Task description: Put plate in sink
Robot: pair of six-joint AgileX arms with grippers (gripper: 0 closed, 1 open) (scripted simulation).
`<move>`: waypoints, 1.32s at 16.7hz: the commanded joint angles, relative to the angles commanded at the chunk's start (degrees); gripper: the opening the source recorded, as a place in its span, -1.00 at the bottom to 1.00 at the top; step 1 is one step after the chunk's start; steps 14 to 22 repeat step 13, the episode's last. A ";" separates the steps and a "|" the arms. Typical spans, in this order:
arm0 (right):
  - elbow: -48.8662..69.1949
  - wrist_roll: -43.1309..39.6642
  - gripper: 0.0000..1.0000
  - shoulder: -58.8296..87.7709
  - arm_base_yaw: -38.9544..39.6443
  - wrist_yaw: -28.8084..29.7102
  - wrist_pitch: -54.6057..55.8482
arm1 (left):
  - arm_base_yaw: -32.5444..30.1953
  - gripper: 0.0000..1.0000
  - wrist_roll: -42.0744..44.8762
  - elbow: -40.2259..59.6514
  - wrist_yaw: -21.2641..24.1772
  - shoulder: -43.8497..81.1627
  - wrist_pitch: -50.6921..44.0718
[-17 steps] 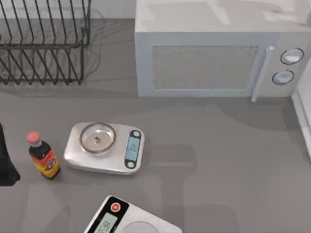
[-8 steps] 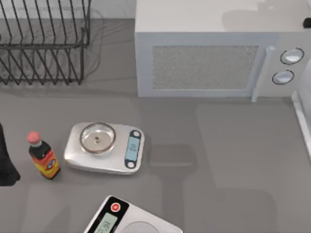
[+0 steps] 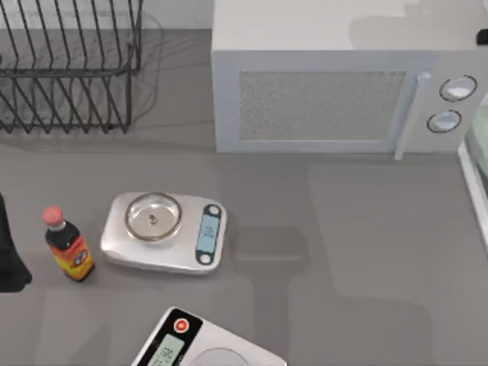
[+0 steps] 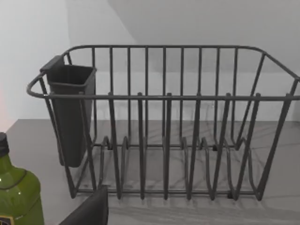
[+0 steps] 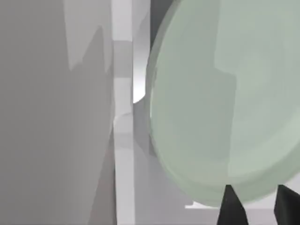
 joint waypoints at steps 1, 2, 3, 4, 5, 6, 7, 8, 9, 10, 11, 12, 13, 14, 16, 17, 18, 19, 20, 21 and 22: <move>0.00 0.00 0.06 0.00 0.00 0.00 0.00 | 0.00 1.00 0.00 0.00 0.00 0.00 0.00; 0.00 0.00 0.21 0.00 0.00 0.00 0.00 | 0.00 1.00 0.00 0.00 0.00 0.00 0.00; 0.00 0.00 0.36 0.00 0.00 0.00 0.00 | 0.00 1.00 0.00 0.00 0.00 0.00 0.00; 0.00 0.00 0.51 0.00 0.00 0.00 0.00 | 0.00 1.00 0.00 0.00 0.00 0.00 0.00; 0.00 0.00 0.66 0.00 0.00 0.00 0.00 | 0.00 1.00 0.00 0.00 0.00 0.00 0.00; 0.00 0.00 0.81 0.00 0.00 0.00 0.00 | 0.00 1.00 0.00 0.00 0.00 0.00 0.00; 0.00 0.00 0.96 0.00 0.00 0.00 0.00 | 0.00 1.00 0.00 0.00 0.00 0.00 0.00; 0.00 0.00 1.00 0.00 0.00 0.00 0.00 | 0.00 1.00 0.00 0.00 0.00 0.00 0.00; 0.00 0.00 1.00 0.00 0.00 0.00 0.00 | 0.00 1.00 0.00 0.00 0.00 0.00 0.00; 0.00 0.00 1.00 0.00 0.00 0.00 0.00 | 0.00 1.00 0.00 0.00 0.00 0.00 0.00; 0.00 0.00 1.00 0.00 0.00 0.00 0.00 | 0.00 1.00 0.00 0.00 0.00 0.00 0.00; 0.00 0.00 1.00 0.00 0.00 0.00 0.00 | 0.00 1.00 0.00 0.00 0.00 0.00 0.00; 0.00 0.00 1.00 0.00 0.00 0.00 0.00 | 0.00 1.00 0.00 0.00 0.00 0.00 0.00; 0.00 0.00 1.00 0.00 0.00 0.00 0.00 | 0.00 1.00 0.00 0.00 0.00 0.00 0.00; 0.00 0.00 1.00 0.00 0.00 0.00 0.00 | 0.00 1.00 0.00 0.00 0.00 0.00 0.00; 0.00 0.00 1.00 0.00 0.00 0.00 0.00 | 0.00 1.00 0.00 0.00 0.00 0.00 0.00; 0.00 0.00 1.00 0.00 0.00 0.00 0.00 | 0.00 1.00 0.00 0.00 0.00 0.00 0.00; 0.00 0.00 1.00 0.00 0.00 0.00 0.00 | 0.00 1.00 0.00 0.00 0.00 0.00 0.00; 0.00 0.00 1.00 0.00 0.00 0.00 0.00 | 0.00 1.00 0.00 0.00 0.00 0.00 0.00; 0.00 0.00 1.00 0.00 0.00 0.00 0.00 | 0.00 1.00 0.00 0.00 0.00 0.00 0.00; 0.00 0.00 1.00 0.00 0.00 0.00 0.00 | 0.00 1.00 0.00 0.00 0.00 0.00 0.00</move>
